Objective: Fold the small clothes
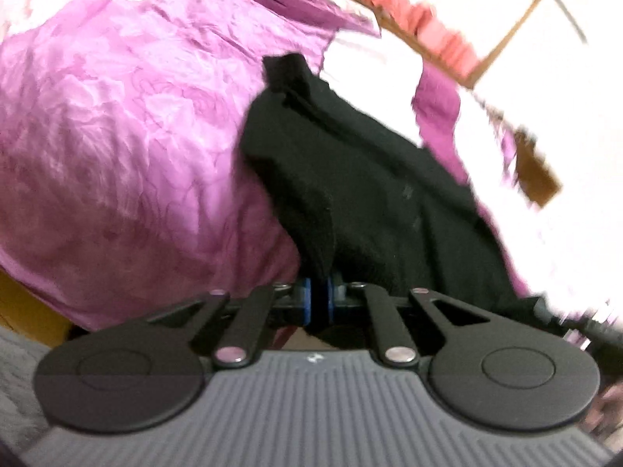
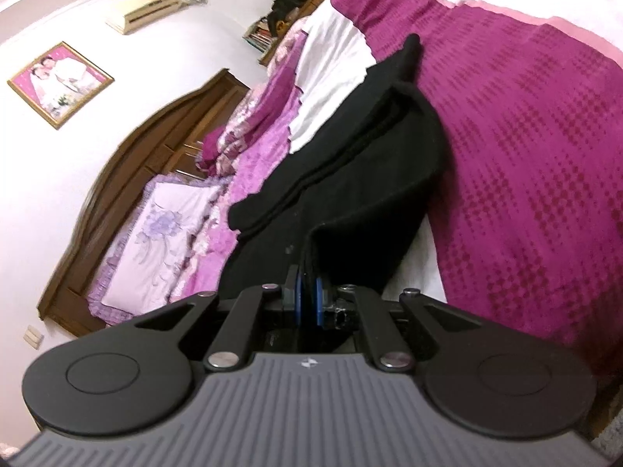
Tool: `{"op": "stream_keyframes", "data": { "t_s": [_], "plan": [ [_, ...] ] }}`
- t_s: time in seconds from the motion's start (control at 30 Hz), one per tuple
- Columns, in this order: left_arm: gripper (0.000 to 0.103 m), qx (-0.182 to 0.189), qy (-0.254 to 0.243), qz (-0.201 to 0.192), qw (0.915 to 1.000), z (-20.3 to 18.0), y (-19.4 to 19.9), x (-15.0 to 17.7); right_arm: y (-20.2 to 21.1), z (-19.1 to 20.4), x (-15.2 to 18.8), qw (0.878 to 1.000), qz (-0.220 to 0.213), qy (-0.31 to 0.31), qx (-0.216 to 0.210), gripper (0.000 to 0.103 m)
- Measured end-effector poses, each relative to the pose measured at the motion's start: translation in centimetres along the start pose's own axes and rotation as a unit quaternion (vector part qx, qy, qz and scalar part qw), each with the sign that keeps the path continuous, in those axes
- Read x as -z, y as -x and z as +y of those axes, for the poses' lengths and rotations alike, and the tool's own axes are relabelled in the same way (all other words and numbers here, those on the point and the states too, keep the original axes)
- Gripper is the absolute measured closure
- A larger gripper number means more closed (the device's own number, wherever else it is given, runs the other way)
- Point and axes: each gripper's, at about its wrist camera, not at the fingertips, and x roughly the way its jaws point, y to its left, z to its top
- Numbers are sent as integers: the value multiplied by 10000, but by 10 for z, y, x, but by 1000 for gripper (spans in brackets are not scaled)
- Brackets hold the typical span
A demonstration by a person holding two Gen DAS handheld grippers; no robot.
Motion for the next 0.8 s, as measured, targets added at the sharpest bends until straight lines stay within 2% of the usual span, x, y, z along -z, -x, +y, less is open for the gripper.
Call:
{"op": "stream_keyframes", "data": {
  "t_s": [0.2, 0.27, 0.43, 0.67, 0.8],
  "plan": [
    [94, 533, 797, -511, 9941, 4, 16, -37, 11, 0, -10, 9992, -247, -241, -188, 96],
    [94, 662, 795, -646, 9925, -4, 18, -49, 15, 4, -18, 9986, -355, -290, -267, 96],
    [94, 1070, 817, -800, 9877, -26, 10, -80, 22, 24, -42, 9976, -615, 91, -289, 97],
    [94, 1112, 617, -739, 9891, -52, -34, -135, -2, 31, -90, 9973, -704, 186, -76, 97],
    [94, 634, 233, -730, 9950, -70, -70, -166, -36, 33, -127, 9965, -627, 506, 235, 97]
  ]
}}
